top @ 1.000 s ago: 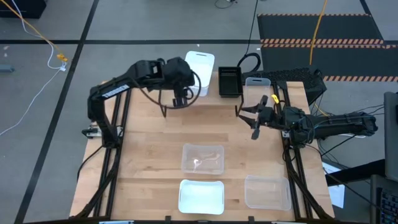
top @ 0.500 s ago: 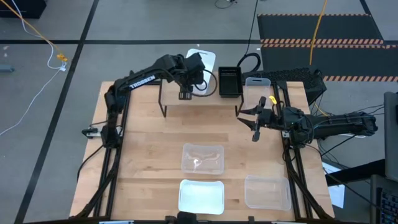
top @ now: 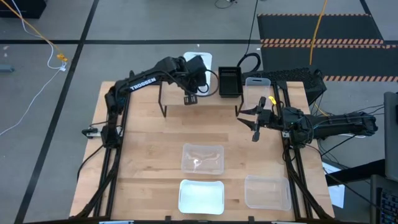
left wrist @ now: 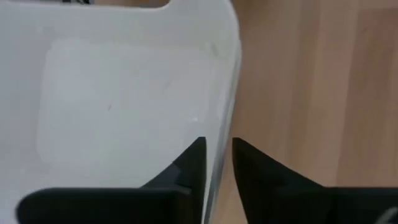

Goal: Stack baskets on shelf by color
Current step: Stack the left white bin on the white bin on the shelf

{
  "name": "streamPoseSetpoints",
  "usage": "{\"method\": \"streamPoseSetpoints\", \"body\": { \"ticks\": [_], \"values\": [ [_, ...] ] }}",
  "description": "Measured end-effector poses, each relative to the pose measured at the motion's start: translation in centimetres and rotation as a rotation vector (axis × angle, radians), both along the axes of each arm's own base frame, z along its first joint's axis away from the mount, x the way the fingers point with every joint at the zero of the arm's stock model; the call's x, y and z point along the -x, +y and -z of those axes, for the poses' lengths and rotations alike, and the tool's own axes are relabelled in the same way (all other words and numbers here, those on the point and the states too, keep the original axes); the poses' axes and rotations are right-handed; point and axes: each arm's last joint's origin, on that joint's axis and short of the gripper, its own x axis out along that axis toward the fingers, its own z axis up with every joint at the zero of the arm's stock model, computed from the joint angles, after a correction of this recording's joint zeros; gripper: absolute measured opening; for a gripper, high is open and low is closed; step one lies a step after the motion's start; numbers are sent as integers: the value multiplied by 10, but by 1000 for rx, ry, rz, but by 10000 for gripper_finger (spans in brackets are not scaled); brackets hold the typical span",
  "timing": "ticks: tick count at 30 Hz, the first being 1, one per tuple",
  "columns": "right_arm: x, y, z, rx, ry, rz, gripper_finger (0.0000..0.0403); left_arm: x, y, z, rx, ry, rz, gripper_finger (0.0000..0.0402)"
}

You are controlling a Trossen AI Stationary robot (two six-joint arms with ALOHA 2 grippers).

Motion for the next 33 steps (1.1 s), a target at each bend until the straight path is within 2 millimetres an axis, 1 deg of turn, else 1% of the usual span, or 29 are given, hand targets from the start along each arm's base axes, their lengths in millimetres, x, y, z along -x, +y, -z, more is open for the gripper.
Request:
{"method": "streamPoseSetpoints", "body": {
  "ticks": [7,11,17,29,33],
  "values": [
    [0,0,0,-3,-1,0,132,-8,-15,-1,-4,-18,38,35],
    [0,0,0,-3,-1,1,132,-11,-21,-1,-15,-16,81,23],
    [0,0,0,-3,-1,1,132,-12,-25,-1,-28,-6,133,13],
    [0,0,0,-3,-1,1,132,-13,-24,-2,-42,-21,106,53],
    [0,0,0,-3,-1,1,132,-13,-23,-2,-63,-21,87,76]
  ]
}}
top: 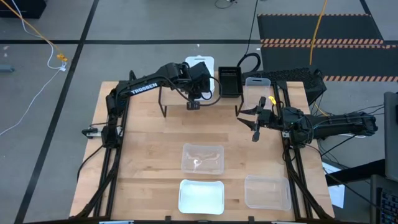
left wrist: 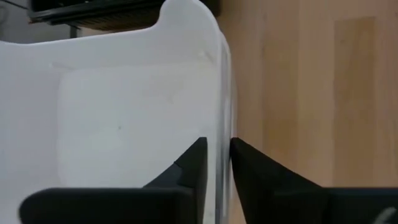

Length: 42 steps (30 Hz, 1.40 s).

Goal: Stack baskets on shelf by color
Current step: Stack the left white bin on the white bin on the shelf, then stack the white bin on the white bin on the shelf

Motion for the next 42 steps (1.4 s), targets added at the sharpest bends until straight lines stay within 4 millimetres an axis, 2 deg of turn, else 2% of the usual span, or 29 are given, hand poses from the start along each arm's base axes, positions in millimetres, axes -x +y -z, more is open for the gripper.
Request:
{"method": "streamPoseSetpoints", "body": {
  "ticks": [9,14,18,23,27,33,39,42],
  "values": [
    [0,0,0,0,3,0,132,-1,-7,-6,-116,7,-32,165],
    [0,0,0,0,2,0,132,4,-19,-22,-144,-47,-1,213],
    [0,0,0,5,5,0,132,15,-41,-44,-160,-105,40,236],
    [0,0,1,23,13,-1,132,29,-76,-69,-47,-257,-74,239],
    [0,2,0,22,7,-63,132,31,-107,-68,158,-305,-259,239],
    [-1,10,-5,15,-52,-170,132,28,-174,-39,349,-159,-507,239],
    [4,18,-10,15,-94,-222,132,28,-262,-10,486,-112,-728,239],
    [9,22,-16,7,-143,-249,132,25,-285,14,466,-36,-825,239]
  ]
}}
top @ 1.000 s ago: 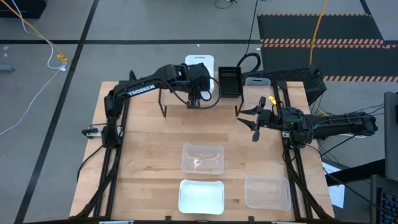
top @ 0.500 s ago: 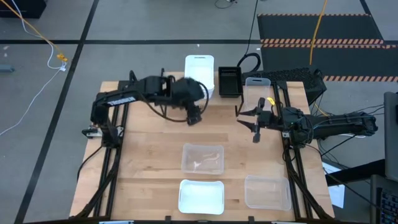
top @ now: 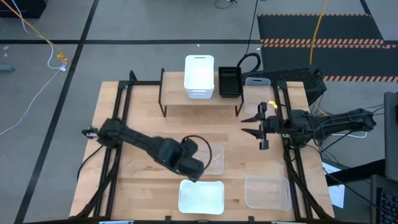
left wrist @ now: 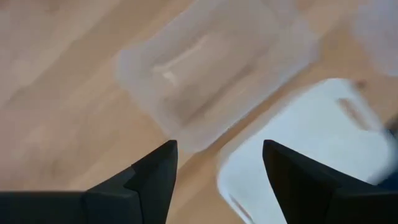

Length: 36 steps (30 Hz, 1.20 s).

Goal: Stack baskets on shelf by color
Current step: Stack the white bin on the white bin on the shelf

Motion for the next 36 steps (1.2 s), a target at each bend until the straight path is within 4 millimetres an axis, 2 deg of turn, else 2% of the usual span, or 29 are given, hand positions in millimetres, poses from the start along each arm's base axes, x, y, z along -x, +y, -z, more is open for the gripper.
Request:
{"method": "streamPoseSetpoints", "body": {
  "ticks": [3,6,8,12,17,20,25,33,36],
  "values": [
    [6,5,-4,-39,-30,-46,132,1,-17,28,26,176,-78,239],
    [13,11,-7,-45,-53,-95,132,-1,-47,54,52,221,-67,239],
    [18,14,-10,-45,-74,-121,132,-1,-60,66,46,245,-45,239],
    [27,17,-15,-33,-115,-161,132,-5,-61,80,69,329,-6,239],
    [33,19,-16,7,-127,-182,132,-9,-55,87,68,321,1,228],
    [34,20,-15,32,-121,-180,132,-7,-55,102,90,382,-3,194],
    [35,19,-15,51,-117,-152,132,-10,-55,116,165,382,-3,117],
    [35,18,-15,62,-123,-121,132,-8,-59,115,183,386,82,21],
    [35,18,-15,62,-122,-121,132,-1,-56,114,151,456,107,7]
  ]
}}
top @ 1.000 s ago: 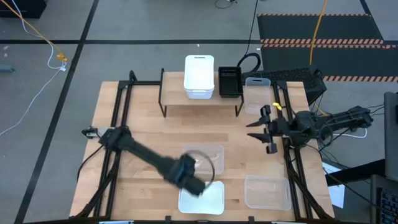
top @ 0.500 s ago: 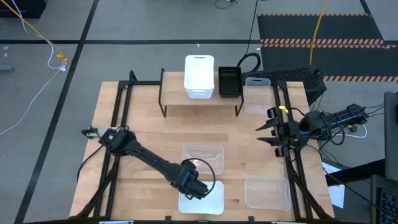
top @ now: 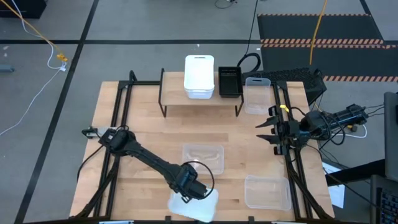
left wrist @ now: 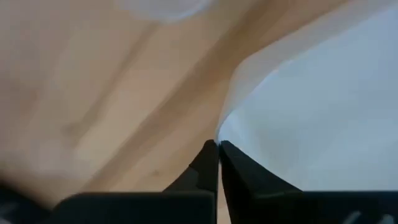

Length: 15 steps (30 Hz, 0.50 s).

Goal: Stack baskets on shelf by color
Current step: Stack the white bin on the white bin on the shelf

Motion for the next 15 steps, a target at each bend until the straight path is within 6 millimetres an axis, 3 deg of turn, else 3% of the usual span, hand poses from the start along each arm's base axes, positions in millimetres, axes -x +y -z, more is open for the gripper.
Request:
{"method": "streamPoseSetpoints", "body": {
  "ticks": [3,8,15],
  "values": [
    [0,0,0,4,-1,1,132,8,5,-2,-46,79,50,16],
    [0,0,0,7,0,1,132,8,12,-7,-64,34,151,18],
    [0,0,1,10,7,1,132,14,29,-2,-114,67,152,6]
  ]
}}
